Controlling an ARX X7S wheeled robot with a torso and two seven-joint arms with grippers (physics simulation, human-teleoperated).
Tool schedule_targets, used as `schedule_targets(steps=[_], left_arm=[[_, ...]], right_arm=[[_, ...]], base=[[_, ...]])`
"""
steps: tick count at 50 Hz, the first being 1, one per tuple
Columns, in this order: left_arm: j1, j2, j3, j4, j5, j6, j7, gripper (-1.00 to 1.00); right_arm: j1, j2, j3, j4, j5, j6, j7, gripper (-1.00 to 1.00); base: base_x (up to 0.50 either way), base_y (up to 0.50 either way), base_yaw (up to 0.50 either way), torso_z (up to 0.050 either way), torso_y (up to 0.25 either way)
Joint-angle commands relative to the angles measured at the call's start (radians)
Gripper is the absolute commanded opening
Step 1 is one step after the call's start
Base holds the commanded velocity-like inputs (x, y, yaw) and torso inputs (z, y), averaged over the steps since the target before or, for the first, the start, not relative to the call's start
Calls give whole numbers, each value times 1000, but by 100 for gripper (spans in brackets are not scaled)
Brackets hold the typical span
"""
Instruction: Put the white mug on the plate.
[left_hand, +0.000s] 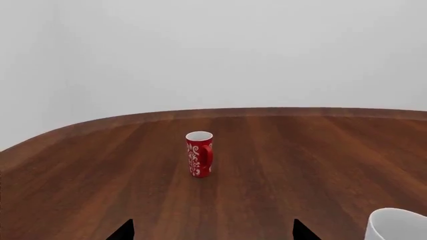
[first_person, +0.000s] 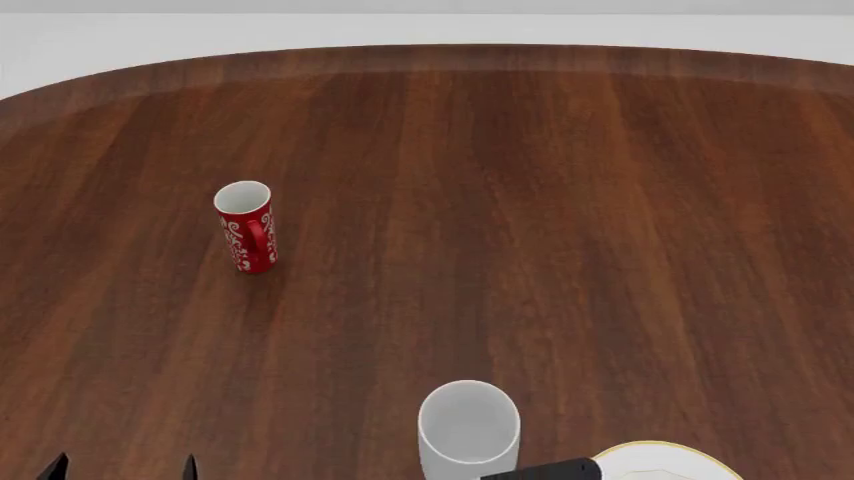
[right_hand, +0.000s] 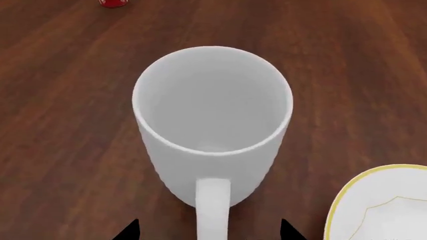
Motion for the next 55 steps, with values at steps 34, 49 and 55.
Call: schedule_targets(steps=[34,49,55], left_arm=[[5,-17,23,-24,-12,18,-12,100],[2,-18,33,-36,-17,23,-13,100],[-4,-18,38,-42,-19,22,-13,100]], right_arm=[[-189,114,43,-488,28,67,167,-100],[-308,167,97,-752,62,155,272,-100],[-348,181,119,-824,78,176,301,-100]], base=[[0,0,0,0,0],[0,0,0,0,0],[0,0,0,0,0]])
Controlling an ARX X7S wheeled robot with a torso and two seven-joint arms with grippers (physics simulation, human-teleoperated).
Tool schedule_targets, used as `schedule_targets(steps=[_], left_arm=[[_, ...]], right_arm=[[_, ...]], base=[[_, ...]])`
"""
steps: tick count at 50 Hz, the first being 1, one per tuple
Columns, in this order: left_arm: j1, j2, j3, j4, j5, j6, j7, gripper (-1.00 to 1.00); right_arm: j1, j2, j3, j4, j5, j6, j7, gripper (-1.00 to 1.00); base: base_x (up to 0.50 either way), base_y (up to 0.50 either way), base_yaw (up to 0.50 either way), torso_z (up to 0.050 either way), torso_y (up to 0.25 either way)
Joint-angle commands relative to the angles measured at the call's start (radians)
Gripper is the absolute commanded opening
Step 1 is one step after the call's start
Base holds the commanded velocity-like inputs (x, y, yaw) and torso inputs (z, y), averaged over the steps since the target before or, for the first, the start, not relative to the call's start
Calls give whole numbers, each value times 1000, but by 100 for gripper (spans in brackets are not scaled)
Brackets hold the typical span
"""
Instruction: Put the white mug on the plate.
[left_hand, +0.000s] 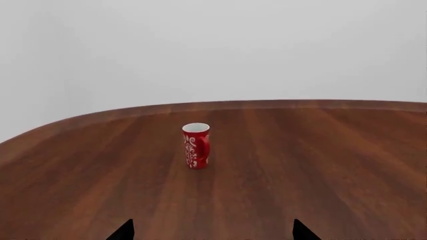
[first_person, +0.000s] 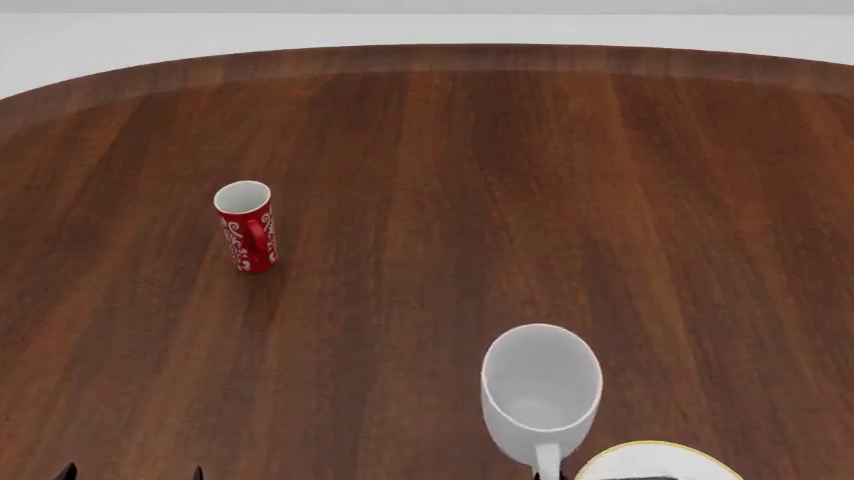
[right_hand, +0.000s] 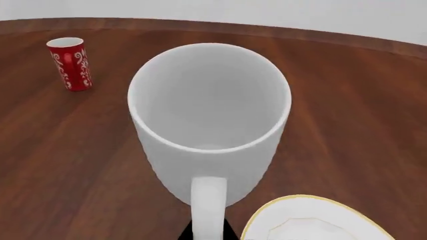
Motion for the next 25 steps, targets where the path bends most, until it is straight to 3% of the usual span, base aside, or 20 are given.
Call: schedule_targets(steps=[1,25], left_arm=[[-1,-2,7,-7,-4,3,-1,100],[-16,-3,19,-25,-20,6,1,100]], right_arm=[[-83,33,40,-169,10,45,65,-100],[-215,73,115,-361,25,112,194,-100]], base=[[0,0,0,0,0],[0,0,0,0,1]])
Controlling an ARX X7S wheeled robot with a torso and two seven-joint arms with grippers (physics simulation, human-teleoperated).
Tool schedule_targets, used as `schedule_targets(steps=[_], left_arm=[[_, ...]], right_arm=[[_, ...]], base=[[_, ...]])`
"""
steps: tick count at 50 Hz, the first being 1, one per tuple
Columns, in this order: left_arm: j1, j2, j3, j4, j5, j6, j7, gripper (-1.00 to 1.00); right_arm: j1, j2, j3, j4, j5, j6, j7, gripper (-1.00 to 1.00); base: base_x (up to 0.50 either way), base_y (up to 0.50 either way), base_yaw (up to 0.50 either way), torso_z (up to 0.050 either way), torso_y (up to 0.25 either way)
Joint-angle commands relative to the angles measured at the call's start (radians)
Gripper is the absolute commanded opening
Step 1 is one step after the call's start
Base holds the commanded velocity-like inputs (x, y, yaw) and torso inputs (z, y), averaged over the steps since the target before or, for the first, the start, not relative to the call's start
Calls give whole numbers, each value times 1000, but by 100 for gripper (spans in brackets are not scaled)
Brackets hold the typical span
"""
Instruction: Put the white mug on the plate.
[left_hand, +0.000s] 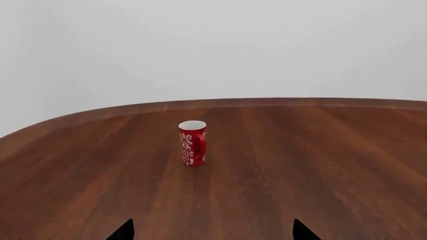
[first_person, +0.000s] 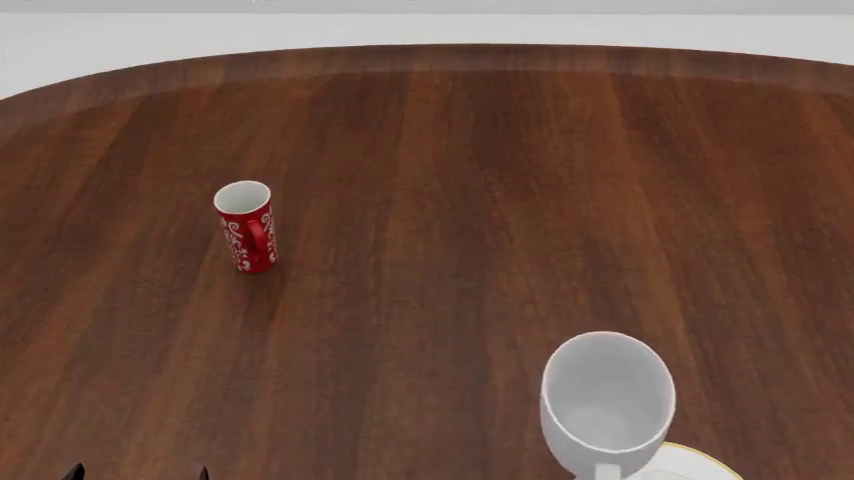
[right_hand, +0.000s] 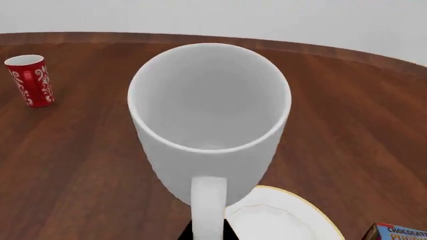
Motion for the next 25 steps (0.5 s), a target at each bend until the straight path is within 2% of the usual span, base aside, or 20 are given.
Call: schedule_targets(steps=[1,12,25], left_arm=[[-6,-1,5,-9,-8,3,1,100],[-17,-1,14,-10,-10,-9,-3,100],[-18,-2,26,-21,-11,-3,-2,100]], right_arm=[[-55,16,33,-77,-11,26,50,-100],[-151,26,82,-128,2,40,106,-100],[-253,5,115,-129,-7,-49,138,-100]], base=[[0,0,0,0,0],[0,0,0,0,0],[0,0,0,0,0]])
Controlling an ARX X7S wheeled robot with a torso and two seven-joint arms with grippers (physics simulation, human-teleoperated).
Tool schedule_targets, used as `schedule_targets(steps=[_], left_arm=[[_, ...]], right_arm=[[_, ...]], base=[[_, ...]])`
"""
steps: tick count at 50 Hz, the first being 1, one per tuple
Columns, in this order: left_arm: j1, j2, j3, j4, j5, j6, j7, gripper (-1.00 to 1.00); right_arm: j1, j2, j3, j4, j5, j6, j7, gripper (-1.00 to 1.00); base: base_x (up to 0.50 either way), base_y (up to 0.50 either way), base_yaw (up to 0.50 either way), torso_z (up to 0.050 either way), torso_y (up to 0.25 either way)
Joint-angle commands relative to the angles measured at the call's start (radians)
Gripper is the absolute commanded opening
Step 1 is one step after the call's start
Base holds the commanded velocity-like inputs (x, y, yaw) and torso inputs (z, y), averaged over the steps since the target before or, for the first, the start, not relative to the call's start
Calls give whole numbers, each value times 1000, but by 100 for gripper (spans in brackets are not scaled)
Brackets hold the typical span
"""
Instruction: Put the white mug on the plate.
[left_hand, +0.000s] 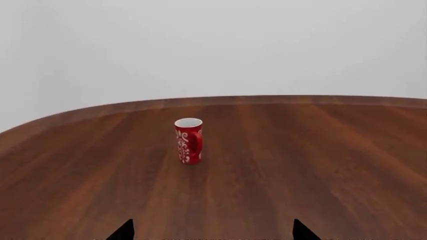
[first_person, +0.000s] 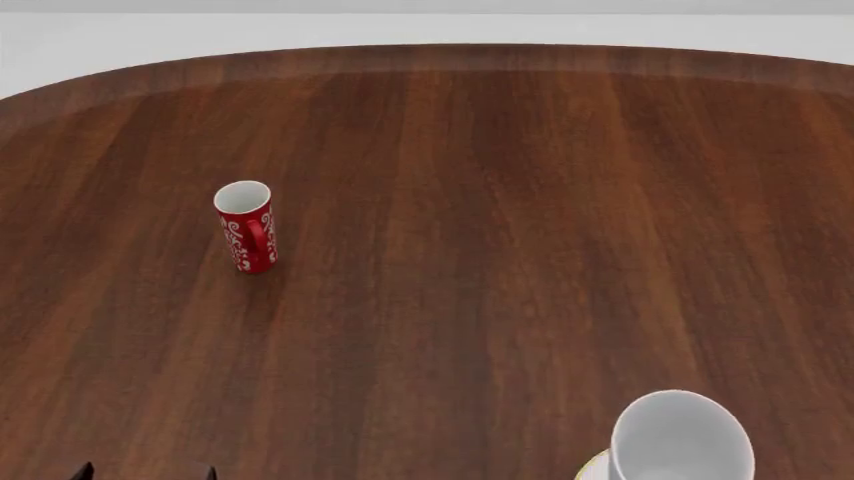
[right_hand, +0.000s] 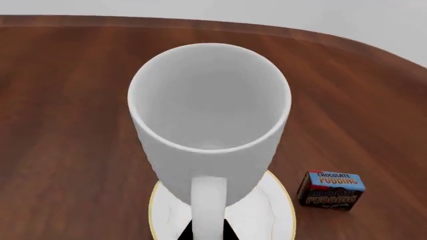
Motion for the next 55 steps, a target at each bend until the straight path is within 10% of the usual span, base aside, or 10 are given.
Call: schedule_targets(steps=[1,55], left_arm=[[-3,-1,9,-7,-2,2,-1,100],[2,-19,24,31,-10,-7,-33,100]], right_arm=[[-75,-9,33,-16,-17,-47,27,-100],[94,-70,31,424,13,-219,-92,-100]], base=[[0,0,0,0,0],[0,0,0,0,0]])
